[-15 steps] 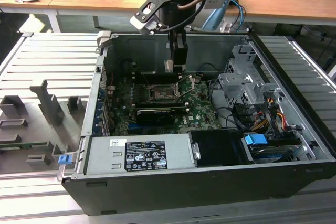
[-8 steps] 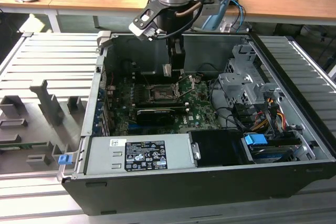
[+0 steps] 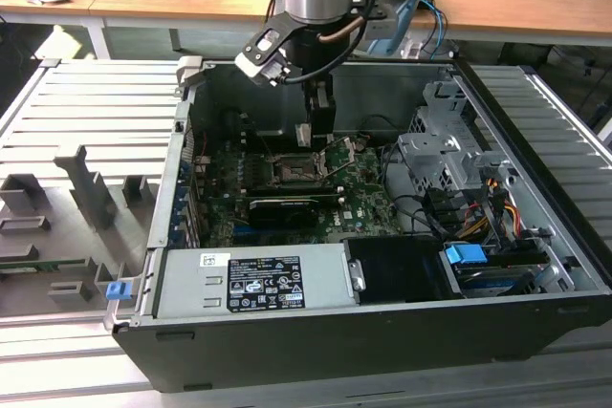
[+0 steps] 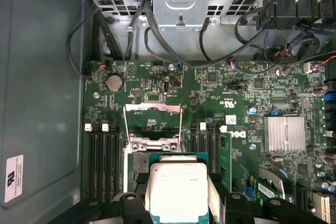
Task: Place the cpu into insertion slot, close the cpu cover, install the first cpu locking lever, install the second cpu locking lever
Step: 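Place the cpu into insertion slot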
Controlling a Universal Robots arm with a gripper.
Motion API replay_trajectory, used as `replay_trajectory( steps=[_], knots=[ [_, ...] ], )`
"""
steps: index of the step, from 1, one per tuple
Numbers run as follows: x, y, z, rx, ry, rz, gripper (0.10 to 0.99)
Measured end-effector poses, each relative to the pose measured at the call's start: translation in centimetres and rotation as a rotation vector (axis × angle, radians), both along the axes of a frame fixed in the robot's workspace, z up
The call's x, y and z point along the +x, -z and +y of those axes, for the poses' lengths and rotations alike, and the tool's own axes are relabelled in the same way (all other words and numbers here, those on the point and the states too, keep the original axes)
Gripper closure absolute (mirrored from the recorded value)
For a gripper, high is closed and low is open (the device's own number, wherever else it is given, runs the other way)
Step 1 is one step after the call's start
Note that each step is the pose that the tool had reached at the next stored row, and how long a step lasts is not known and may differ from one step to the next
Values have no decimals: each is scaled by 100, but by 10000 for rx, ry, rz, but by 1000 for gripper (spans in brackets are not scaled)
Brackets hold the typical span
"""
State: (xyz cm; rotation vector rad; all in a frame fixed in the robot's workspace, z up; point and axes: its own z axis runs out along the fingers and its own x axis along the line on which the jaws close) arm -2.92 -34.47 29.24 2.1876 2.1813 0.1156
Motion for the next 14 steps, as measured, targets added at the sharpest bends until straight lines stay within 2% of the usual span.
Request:
replay_trajectory(
  steps=[4,7,14],
  knots=[
    [-1,72,4,-8,255,0,557],
    [-2,159,9,-8,247,1,557],
    [-18,275,12,7,226,1,557]
  ],
)
